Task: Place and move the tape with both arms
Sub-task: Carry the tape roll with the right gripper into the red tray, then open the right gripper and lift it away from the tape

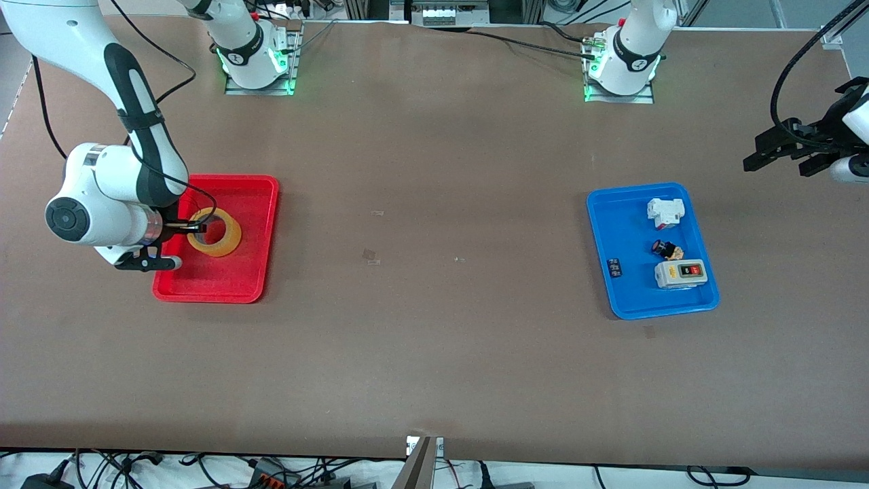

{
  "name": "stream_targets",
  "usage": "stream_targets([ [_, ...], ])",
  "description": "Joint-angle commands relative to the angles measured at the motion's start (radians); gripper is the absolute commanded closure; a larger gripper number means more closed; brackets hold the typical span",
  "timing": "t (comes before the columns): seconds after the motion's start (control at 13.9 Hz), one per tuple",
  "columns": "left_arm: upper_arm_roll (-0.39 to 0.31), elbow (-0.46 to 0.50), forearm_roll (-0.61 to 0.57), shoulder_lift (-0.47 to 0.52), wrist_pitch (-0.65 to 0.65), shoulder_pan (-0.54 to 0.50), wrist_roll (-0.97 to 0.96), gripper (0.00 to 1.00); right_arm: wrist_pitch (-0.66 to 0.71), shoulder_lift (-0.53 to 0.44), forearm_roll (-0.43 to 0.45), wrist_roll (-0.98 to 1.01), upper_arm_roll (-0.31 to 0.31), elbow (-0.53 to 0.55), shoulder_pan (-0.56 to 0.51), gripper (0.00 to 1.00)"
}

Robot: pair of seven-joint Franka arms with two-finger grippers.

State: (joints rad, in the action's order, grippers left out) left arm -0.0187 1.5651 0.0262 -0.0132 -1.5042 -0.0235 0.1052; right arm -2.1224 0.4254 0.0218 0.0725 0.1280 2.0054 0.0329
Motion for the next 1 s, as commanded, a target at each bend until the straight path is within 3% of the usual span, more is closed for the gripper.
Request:
stream_targets([
  [0.0, 0.002, -0.023, 0.009, 0.002, 0.025, -0.004, -0.004, 0.00, -0.007, -0.016, 0.001, 0.010, -0.005, 0.012, 0.005, 0.60],
  [0.14, 0.002, -0.023, 0.009, 0.002, 0.025, -0.004, -0.004, 0.00, 0.001, -0.017, -0.006, 0.003, -0.005, 0.004, 0.007, 0.00],
  [0.36, 0.002, -0.023, 0.009, 0.002, 0.025, -0.004, -0.004, 0.00, 0.066, -0.052, -0.006, -0.002, -0.008, -0.039, 0.024, 0.00],
  [0.65, -0.003, -0.023, 0.009, 0.002, 0.027, -0.006, -0.002, 0.00, 0.492, -0.054, -0.010, -0.126, -0.008, -0.409, 0.091, 0.00],
  [0.93, -0.001, -0.023, 0.009, 0.002, 0.027, -0.007, -0.004, 0.00, 0.697, -0.057, -0.006, -0.117, -0.005, -0.705, 0.127, 0.00],
])
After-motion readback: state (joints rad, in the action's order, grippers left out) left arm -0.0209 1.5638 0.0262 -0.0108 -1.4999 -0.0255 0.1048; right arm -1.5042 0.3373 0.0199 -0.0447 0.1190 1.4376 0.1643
